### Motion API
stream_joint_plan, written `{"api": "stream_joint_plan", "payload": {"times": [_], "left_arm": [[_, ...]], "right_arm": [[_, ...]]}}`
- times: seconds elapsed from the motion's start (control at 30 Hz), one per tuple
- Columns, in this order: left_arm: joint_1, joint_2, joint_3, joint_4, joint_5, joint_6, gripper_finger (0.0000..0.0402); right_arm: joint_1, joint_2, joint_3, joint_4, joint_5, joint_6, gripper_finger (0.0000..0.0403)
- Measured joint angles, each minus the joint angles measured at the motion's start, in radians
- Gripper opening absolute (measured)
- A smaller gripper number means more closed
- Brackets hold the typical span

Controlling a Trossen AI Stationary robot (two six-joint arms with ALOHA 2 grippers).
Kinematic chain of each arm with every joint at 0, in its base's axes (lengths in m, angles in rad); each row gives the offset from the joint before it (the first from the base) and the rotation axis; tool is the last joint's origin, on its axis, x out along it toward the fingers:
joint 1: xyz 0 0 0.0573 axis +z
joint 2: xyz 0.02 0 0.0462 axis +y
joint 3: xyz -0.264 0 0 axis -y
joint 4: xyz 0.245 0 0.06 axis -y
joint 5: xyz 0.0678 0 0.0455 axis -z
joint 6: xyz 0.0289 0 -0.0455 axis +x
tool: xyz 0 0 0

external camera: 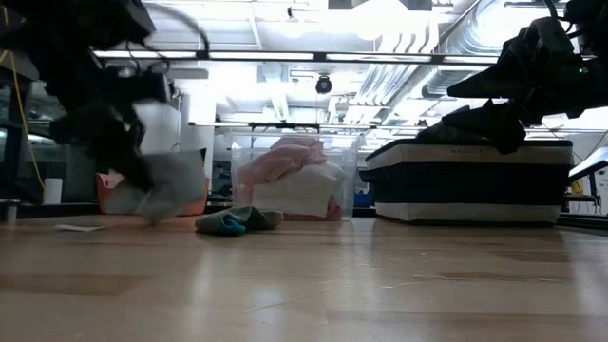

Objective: Pick & Place Cloths
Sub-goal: Put the light gray sock into the orange bin

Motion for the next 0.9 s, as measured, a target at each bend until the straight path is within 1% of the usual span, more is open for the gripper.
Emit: {"api": "stream_joint_plan", "payload": {"times": [0.1, 0.27, 0.37, 0.43, 0.57, 0.7, 0.8, 0.9], "left_arm": [[-0.040, -0.045, 0.000, 0.047, -0.063, 0.102, 0.0003], [-0.115, -0.131, 0.000, 0.033, -0.186, 0.230, 0.0002], [-0.172, -0.184, 0.000, 0.035, -0.295, 0.314, 0.0002], [-0.211, -0.215, 0.000, 0.035, -0.397, 0.349, 0.0002], [-0.275, -0.257, 0.000, 0.024, -0.576, 0.352, 0.0002], [-0.298, -0.276, 0.001, 0.005, -0.731, 0.314, 0.0002], [-0.289, -0.301, 0.001, 0.010, -0.803, 0.268, 0.0002], [-0.235, -0.329, 0.001, 0.013, -0.836, 0.210, 0.0002]], "right_arm": [[0.000, 0.000, 0.000, 0.000, 0.000, 0.000, 0.0270], [0.000, 0.000, 0.000, 0.000, 0.000, 0.000, 0.0270], [0.000, 0.000, 0.000, 0.000, 0.000, 0.000, 0.0270], [0.000, 0.000, 0.000, 0.000, 0.000, 0.000, 0.0270], [0.000, 0.000, 0.000, 0.000, 0.000, 0.000, 0.0270], [0.000, 0.000, 0.000, 0.000, 0.000, 0.000, 0.0270], [0.000, 0.000, 0.000, 0.000, 0.000, 0.000, 0.0270], [0.000, 0.000, 0.000, 0.000, 0.000, 0.000, 0.0270]]}}
